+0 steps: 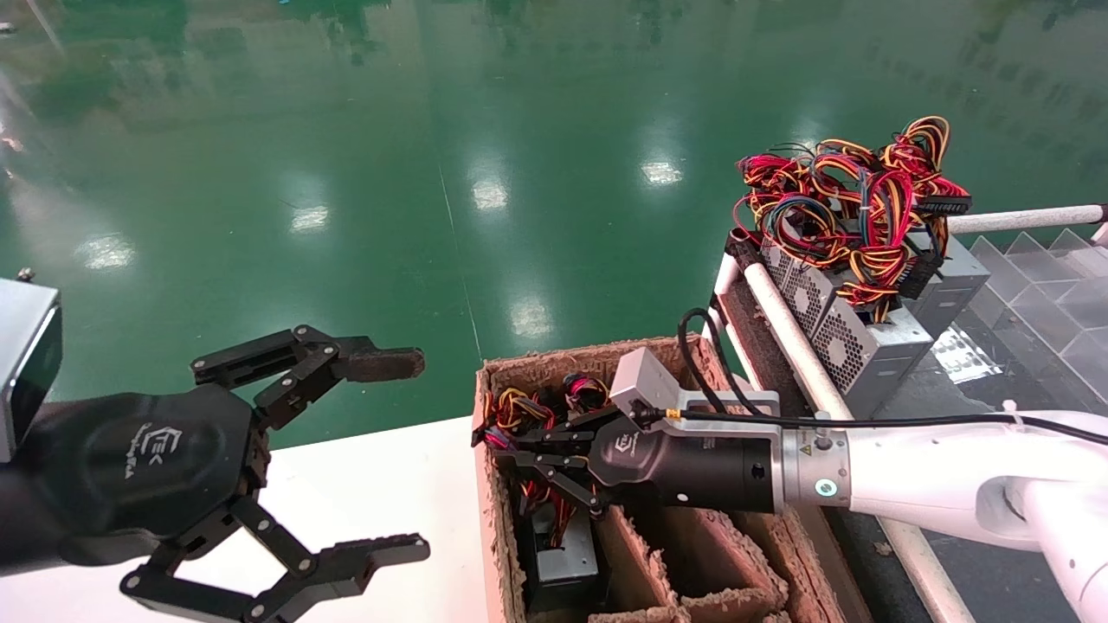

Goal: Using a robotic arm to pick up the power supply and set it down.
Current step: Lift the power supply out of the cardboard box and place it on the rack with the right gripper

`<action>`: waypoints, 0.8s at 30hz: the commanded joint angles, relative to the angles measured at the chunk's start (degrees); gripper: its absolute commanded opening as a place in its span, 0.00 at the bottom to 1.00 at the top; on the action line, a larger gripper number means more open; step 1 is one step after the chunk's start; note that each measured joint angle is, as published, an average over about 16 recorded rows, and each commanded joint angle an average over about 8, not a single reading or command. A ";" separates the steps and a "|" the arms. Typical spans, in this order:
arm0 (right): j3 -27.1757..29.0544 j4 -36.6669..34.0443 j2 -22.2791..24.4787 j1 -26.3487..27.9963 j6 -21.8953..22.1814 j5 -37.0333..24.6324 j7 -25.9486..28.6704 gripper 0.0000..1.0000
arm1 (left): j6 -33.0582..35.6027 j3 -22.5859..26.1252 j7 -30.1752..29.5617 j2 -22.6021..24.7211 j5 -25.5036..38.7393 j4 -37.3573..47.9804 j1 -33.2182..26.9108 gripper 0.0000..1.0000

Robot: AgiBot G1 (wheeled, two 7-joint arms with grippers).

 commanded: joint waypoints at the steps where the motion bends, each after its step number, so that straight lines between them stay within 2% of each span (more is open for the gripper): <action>1: 0.15 -0.36 -0.02 0.03 -0.22 0.22 -0.40 0.00 | 0.00 0.00 0.00 0.00 0.00 0.00 0.00 1.00; 13: 3.23 1.58 4.32 -0.51 -5.41 5.64 -0.26 0.00 | 0.00 0.01 0.01 0.00 -0.01 0.00 0.00 1.00; 24: 5.71 12.69 11.88 -2.20 -5.92 13.52 4.85 0.00 | -0.01 0.02 0.01 -0.01 -0.01 0.00 0.00 1.00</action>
